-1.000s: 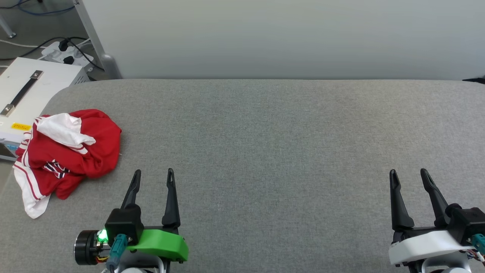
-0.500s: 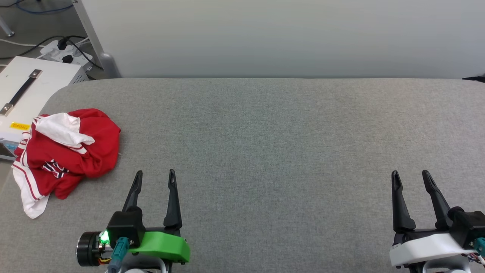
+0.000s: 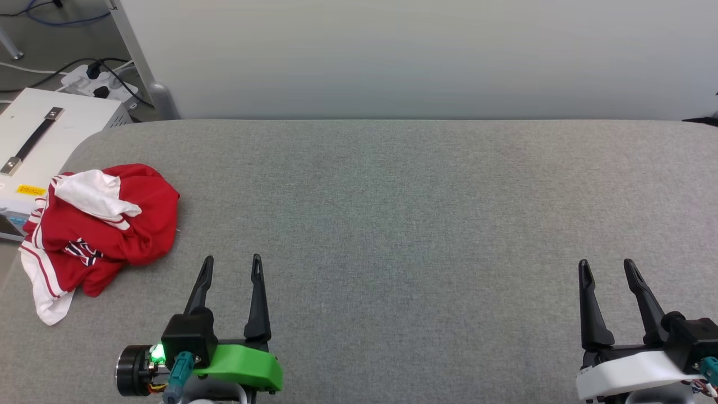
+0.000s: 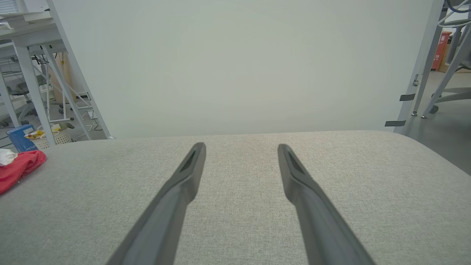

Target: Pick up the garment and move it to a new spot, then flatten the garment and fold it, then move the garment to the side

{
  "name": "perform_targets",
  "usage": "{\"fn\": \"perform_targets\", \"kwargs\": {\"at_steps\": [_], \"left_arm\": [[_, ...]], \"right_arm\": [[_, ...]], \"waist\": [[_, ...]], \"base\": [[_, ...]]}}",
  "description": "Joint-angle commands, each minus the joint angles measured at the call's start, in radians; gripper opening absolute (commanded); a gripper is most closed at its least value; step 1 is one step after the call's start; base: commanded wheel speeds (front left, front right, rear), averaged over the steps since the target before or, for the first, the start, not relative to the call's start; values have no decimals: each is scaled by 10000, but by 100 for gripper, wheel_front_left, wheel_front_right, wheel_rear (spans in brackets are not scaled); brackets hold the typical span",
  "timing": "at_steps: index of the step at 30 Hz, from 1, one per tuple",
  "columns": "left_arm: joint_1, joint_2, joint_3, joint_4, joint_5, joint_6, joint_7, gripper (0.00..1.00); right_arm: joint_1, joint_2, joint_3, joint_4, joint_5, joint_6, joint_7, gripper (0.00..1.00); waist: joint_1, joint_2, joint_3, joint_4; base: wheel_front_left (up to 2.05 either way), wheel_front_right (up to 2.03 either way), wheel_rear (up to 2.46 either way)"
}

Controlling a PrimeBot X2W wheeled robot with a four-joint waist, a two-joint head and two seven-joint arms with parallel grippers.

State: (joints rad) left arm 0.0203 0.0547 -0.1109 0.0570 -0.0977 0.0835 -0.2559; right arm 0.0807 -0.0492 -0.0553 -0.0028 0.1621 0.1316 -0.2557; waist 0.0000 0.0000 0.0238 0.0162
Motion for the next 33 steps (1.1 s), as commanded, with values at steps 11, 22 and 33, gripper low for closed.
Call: {"fn": "perform_targets", "kwargs": {"at_steps": [11, 22, 33], "left_arm": [[90, -45, -19, 86, -71, 87, -59, 100], [-53, -45, 61, 123, -80, 103, -59, 100], [-131, -45, 300, 146, -343, 147, -59, 100]], "right_arm": [[101, -10, 41, 6, -38, -9, -61, 100], [105, -10, 64, -54, -48, -9, -61, 100], [31, -10, 166, -83, -170, -9, -61, 100]], "waist": [[0, 0, 30, 66], [0, 0, 176, 767], [0, 0, 358, 2173]], "base": [[0, 0, 0], [0, 0, 0], [0, 0, 0]]}}
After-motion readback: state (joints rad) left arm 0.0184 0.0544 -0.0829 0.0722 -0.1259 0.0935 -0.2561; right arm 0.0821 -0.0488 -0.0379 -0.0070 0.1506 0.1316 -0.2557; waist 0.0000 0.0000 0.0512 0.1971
